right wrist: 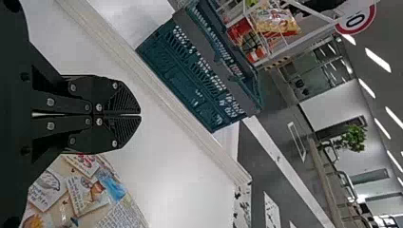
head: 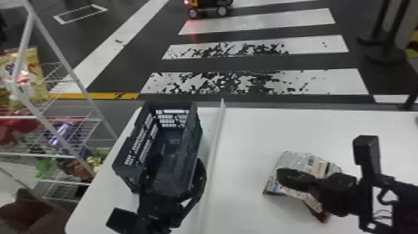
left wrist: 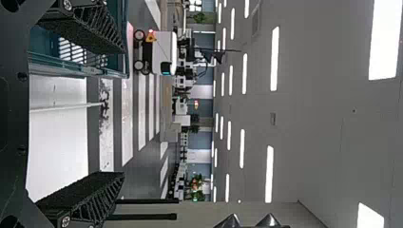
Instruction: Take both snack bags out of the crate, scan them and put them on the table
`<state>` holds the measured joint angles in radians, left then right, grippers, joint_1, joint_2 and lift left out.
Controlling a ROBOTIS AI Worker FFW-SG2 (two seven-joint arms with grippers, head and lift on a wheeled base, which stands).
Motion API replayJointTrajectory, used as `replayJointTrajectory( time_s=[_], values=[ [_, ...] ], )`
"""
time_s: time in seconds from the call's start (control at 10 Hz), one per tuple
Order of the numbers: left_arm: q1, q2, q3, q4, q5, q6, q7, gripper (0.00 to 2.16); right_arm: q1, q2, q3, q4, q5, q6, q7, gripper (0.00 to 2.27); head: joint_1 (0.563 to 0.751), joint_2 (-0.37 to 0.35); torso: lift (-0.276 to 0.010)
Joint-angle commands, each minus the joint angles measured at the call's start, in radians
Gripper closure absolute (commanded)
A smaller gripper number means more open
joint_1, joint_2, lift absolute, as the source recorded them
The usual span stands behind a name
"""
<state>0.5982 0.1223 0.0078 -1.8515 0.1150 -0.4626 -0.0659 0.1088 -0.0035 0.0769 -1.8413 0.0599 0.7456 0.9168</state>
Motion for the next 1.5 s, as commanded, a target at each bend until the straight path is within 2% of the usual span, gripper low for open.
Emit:
replayJointTrajectory(
  time_s=[0.0, 0.3, 0.4, 0.5, 0.8, 1.4],
  values=[
    [0.0, 0.0, 0.0, 0.002, 0.0, 0.002, -0.002, 0.08, -0.04, -0.001, 0.029, 0.089, 0.032, -0.065, -0.015, 2.19, 0.695, 0.279, -0.091],
    [0.002, 0.0, 0.006, 0.0, 0.002, 0.008, -0.003, 0.08, -0.123, -0.003, 0.011, 0.203, 0.066, -0.163, -0.044, 2.19, 0.695, 0.273, -0.091],
    [0.005, 0.0, 0.006, 0.0, 0.002, 0.008, -0.003, 0.08, -0.135, -0.001, 0.012, 0.22, 0.112, -0.176, -0.067, 2.19, 0.695, 0.262, -0.091],
    [0.006, 0.0, 0.008, 0.0, 0.003, 0.008, -0.003, 0.08, -0.139, -0.001, 0.017, 0.238, 0.167, -0.191, -0.079, 2.19, 0.695, 0.251, -0.091],
    [0.002, 0.0, 0.006, 0.003, 0.003, 0.008, -0.003, 0.08, -0.121, -0.021, 0.009, 0.258, 0.224, -0.215, -0.108, 2.19, 0.695, 0.227, -0.091],
    [-0.003, 0.0, 0.004, 0.014, 0.003, 0.008, -0.003, 0.08, -0.12, -0.026, -0.011, 0.353, 0.204, -0.255, -0.151, 2.19, 0.695, 0.184, -0.091]
  ],
)
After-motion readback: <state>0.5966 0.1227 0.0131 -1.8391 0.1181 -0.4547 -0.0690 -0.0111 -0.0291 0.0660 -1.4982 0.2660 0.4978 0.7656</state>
